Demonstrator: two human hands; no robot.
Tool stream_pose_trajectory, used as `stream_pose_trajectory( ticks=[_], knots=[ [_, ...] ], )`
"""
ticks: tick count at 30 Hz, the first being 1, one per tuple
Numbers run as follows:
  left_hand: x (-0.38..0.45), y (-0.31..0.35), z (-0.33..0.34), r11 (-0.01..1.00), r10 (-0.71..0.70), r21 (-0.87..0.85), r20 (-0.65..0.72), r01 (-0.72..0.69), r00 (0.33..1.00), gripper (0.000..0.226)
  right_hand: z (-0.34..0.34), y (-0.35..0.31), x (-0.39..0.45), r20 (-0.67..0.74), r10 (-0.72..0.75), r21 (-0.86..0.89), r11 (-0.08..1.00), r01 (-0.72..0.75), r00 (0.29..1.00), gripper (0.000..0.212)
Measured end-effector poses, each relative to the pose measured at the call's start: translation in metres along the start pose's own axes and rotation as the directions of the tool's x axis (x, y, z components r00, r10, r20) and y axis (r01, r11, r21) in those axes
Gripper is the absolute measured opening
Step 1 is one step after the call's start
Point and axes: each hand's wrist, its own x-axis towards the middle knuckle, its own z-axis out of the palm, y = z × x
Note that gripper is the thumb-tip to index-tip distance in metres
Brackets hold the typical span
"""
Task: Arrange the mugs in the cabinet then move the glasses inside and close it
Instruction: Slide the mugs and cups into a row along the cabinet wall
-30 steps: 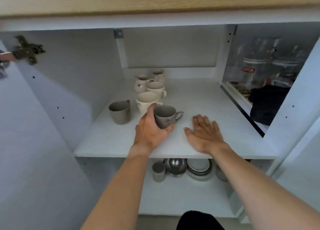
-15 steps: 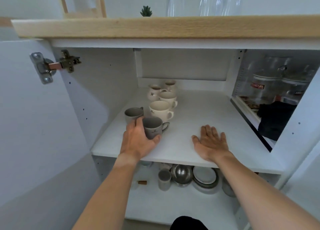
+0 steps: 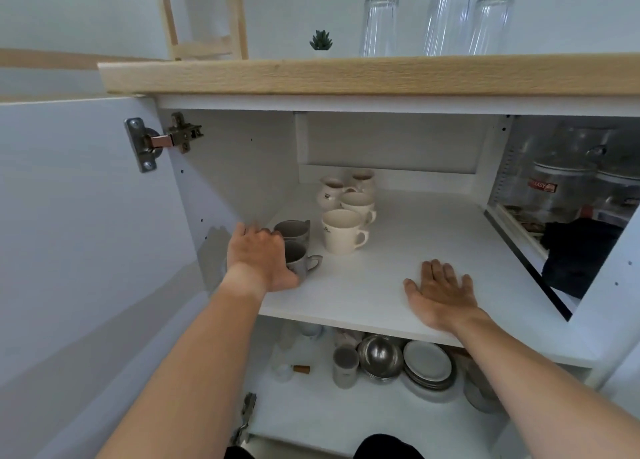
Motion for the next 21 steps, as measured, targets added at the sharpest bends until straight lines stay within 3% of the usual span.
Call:
stream_pose_trajectory(
  ticks=[4, 9, 14, 21],
  knots=[
    [-0.005, -0.004, 0.004, 0.998, -0.007, 0.059, 0.012, 0.006, 1.000, 0.069, -0.006, -0.006, 0.002, 0.050, -0.013, 0.034, 0.999, 0.011, 0.999, 0.070],
    [-0.006, -0.011, 0.008, 0.992, -0.042, 0.115, -0.001, 0.042, 0.999, 0.063, -0.005, -0.046, 0.010, 0.019, -0.164, 0.060, 0.985, 0.163, 0.986, 0.071],
    [0.003, -0.023, 0.009, 0.983, -0.071, 0.177, 0.087, 0.054, 0.994, 0.065, -0.001, -0.072, 0.017, 0.035, -0.129, 0.037, 0.991, 0.128, 0.991, 0.070],
    [0.021, -0.042, 0.000, 0.983, -0.119, 0.165, 0.228, 0.083, 0.966, 0.086, 0.006, -0.071, 0.025, -0.023, -0.120, 0.018, 0.993, 0.120, 0.993, 0.075]
  ],
)
